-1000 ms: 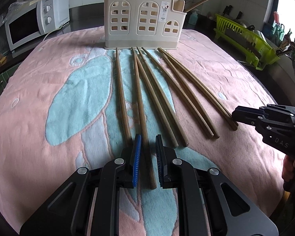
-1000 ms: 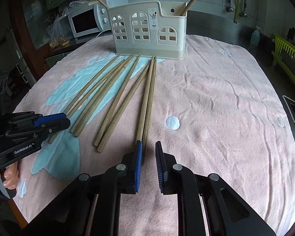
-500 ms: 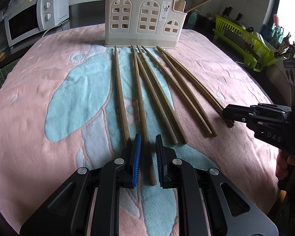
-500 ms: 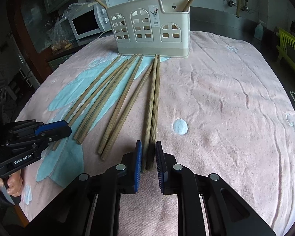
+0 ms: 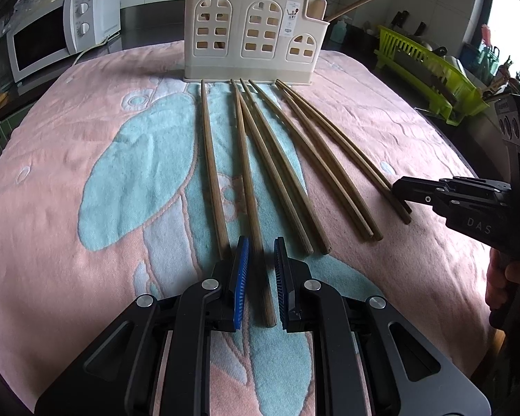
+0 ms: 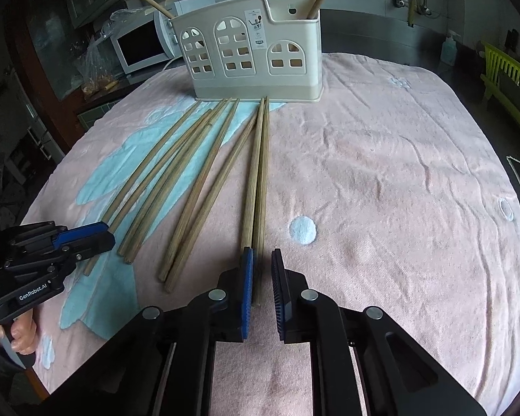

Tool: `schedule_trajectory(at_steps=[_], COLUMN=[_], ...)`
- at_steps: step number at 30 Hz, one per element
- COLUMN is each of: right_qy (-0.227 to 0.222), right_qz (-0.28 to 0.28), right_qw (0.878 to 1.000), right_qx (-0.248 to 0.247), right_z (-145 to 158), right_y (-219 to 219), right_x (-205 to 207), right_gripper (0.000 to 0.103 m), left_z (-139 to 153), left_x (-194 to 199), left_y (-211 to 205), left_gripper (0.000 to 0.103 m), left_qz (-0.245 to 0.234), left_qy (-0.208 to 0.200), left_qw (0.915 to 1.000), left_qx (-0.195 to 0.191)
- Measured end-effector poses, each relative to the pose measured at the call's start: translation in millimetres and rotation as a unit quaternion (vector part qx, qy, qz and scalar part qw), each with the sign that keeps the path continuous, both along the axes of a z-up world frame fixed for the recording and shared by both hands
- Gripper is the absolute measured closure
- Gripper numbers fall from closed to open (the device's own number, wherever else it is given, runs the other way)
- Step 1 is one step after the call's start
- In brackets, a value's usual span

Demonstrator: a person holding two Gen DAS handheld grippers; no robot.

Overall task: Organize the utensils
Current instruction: 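Close the left gripper on a chopstick while the right gripper closes on another, then lift both held chopsticks and lower them into the cream holder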

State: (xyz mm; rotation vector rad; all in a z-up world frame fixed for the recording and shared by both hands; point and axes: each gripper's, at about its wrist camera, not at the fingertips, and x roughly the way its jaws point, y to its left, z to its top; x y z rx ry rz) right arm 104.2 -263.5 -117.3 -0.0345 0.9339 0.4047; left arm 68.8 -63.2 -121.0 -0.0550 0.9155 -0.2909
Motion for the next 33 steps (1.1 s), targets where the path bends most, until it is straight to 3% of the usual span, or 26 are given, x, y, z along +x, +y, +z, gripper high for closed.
schedule_trajectory(at_steps=[8, 16, 21, 26, 33], right_qy=[-0.013, -0.015, -0.022, -0.061, -0.141], right_qz=[0.011, 0.007, -0.004, -0.011, -0.018], right_qw=[0.999, 0.999, 1.0, 0.998, 0.99], right_qx=[-0.047, -0.031, -0.02, -0.012, 0.016], right_z=[-5, -6, -2, 27, 91], right_y=[14, 8, 4, -4, -12], right_x=[6, 3, 0, -13, -19], right_gripper=[0.096, 0.096, 0.096, 0.097, 0.097], left_z=[0, -1, 1, 21, 55], left_x=[1, 5, 8, 5, 10], left_y=[2, 1, 1, 7, 19], left_gripper=[0.089, 0.089, 0.096, 0.098, 0.098], left_qz=[0.002, 0.007, 0.01, 0.008, 0.015], left_qy=[0.003, 0.001, 0.007, -0.021, -0.062], left_qw=[1.0, 1.0, 0.9999, 0.9995, 0.9972], left_qx=[-0.005, -0.003, -0.004, -0.021, -0.041])
